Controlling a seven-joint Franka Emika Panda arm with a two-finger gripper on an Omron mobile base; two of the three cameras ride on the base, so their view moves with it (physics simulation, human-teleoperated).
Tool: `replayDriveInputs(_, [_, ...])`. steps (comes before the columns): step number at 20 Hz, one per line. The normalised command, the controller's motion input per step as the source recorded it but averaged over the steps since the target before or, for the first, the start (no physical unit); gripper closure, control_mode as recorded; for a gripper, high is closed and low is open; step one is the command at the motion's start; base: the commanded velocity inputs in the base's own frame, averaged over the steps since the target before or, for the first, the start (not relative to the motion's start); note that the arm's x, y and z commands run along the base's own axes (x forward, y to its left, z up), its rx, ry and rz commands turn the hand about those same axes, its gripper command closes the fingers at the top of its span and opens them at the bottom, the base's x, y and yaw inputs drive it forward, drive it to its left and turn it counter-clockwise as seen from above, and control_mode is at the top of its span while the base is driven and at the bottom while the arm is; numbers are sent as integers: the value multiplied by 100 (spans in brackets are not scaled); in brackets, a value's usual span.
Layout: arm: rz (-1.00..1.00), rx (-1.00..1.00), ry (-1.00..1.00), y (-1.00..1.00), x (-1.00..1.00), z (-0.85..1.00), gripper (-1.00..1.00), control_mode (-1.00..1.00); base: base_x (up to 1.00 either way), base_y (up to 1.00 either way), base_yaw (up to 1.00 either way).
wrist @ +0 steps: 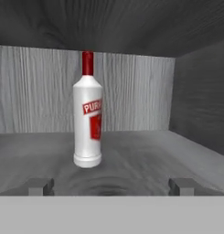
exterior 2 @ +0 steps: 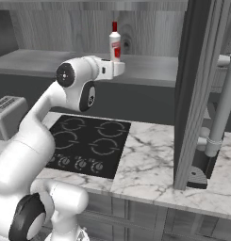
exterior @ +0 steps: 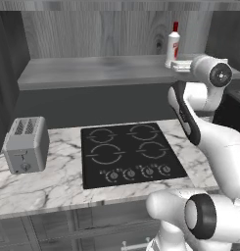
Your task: Sort all alcoholic drinks to one cabinet, and non-alcoholic drinks to the other.
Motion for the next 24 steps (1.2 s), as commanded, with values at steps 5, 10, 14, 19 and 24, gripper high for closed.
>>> replayDriveInputs(5, [1,0,7,0,-70,18,-100,-100,0,0,0])
replayDriveInputs(10, [5,0,9,5,-71,9,-100,-100,0,0,0])
replayDriveInputs(14, [8,0,9,9,-66,0,-100,-100,0,0,0])
replayDriveInputs(19, [8,0,6,17,-61,0,-100,-100,0,0,0])
replayDriveInputs(24, [1,0,3,28,-35,0,-100,-100,0,0,0])
